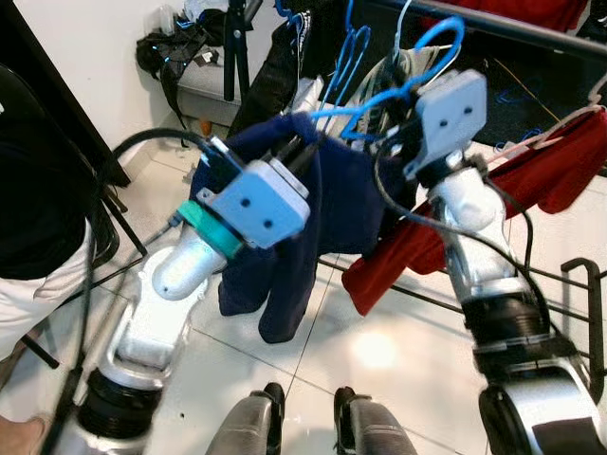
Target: Hang hanger
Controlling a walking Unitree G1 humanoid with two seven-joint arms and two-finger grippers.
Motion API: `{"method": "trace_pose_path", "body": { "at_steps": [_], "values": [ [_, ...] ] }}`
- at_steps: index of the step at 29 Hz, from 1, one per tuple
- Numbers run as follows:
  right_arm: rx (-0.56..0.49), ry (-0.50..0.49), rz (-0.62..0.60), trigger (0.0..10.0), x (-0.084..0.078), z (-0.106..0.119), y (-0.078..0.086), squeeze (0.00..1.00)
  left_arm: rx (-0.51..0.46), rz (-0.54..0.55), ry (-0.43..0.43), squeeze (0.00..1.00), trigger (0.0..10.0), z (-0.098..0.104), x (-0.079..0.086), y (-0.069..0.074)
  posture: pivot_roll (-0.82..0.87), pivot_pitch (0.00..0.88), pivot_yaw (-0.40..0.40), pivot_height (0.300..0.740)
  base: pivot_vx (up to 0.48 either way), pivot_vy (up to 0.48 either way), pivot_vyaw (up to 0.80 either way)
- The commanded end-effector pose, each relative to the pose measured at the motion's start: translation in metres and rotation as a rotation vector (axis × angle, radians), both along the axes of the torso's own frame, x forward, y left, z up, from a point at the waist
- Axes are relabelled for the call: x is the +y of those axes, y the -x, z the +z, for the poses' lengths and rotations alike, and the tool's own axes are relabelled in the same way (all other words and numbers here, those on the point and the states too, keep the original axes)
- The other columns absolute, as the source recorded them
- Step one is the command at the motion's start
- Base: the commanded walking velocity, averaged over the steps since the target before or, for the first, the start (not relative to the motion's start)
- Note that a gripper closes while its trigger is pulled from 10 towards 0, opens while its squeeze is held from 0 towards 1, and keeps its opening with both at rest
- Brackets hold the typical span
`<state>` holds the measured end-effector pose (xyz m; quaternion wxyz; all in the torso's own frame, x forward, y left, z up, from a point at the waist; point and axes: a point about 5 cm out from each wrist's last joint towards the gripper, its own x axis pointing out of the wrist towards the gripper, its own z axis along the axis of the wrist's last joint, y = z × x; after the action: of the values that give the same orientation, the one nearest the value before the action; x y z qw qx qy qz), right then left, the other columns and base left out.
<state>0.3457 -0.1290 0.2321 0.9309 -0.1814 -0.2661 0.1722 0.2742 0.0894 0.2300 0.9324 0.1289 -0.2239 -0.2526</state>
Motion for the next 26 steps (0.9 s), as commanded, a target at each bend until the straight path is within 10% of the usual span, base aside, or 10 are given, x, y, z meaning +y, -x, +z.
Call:
{"method": "trace_pose_path", "body": {
  "at_steps": [1, 2, 3, 5, 6, 15, 16, 26],
  "values": [
    [-0.02, 0.013, 0.009, 0.0, 0.003, 0.004, 0.004, 0.0, 0.08, -0.019, 0.047, 0.0, 10.0, -0.006, -0.001, 0.001, -0.06, 0.179, 0.073, 0.74, 0.0, 0.0, 0.0],
    [-0.011, 0.02, 0.001, 0.0, 0.002, 0.002, 0.005, 0.0, 0.125, -0.027, 0.075, 0.0, 10.0, -0.011, -0.002, 0.002, -0.06, 0.179, 0.073, 0.74, 0.0, 0.0, 0.0],
    [-0.003, 0.018, -0.008, 5.0, 0.0, 0.0, 0.006, 0.0, 0.153, -0.009, 0.069, 0.51, 10.0, -0.016, -0.003, 0.002, -0.06, 0.182, 0.073, 0.74, 0.0, 0.0, 0.0],
    [-0.003, 0.018, -0.008, 5.0, 0.0, 0.0, 0.006, 0.0, 0.153, -0.009, 0.069, 0.51, 10.0, -0.016, -0.003, 0.002, -0.06, 0.182, 0.073, 0.74, 0.0, 0.0, 0.0],
    [0.0, 0.006, -0.015, 10.0, -0.001, 0.0, 0.007, 0.0, 0.169, 0.017, 0.075, 1.0, 10.0, -0.02, -0.003, 0.001, -0.07, 0.185, 0.073, 0.74, 0.0, 0.0, 0.0],
    [0.007, 0.003, -0.092, 10.0, -0.02, 0.002, 0.011, 0.0, 0.156, 0.214, 0.074, 1.0, 10.0, -0.021, 0.016, -0.009, -0.07, 0.19, 0.074, 0.74, 0.0, 0.0, 0.0],
    [0.015, 0.019, -0.117, 10.0, -0.029, -0.001, 0.013, 0.0, 0.146, 0.254, 0.043, 0.0, 10.0, -0.021, 0.023, -0.01, -0.07, 0.192, 0.075, 0.74, 0.0, 0.0, 0.0],
    [0.033, 0.077, -0.184, 10.0, -0.051, 0.001, 0.018, 0.0, 0.281, 0.206, -0.053, 0.0, 10.0, -0.039, 0.03, 0.009, -0.07, 0.194, 0.081, 0.74, 0.0, 0.0, 0.0]
  ]
}}
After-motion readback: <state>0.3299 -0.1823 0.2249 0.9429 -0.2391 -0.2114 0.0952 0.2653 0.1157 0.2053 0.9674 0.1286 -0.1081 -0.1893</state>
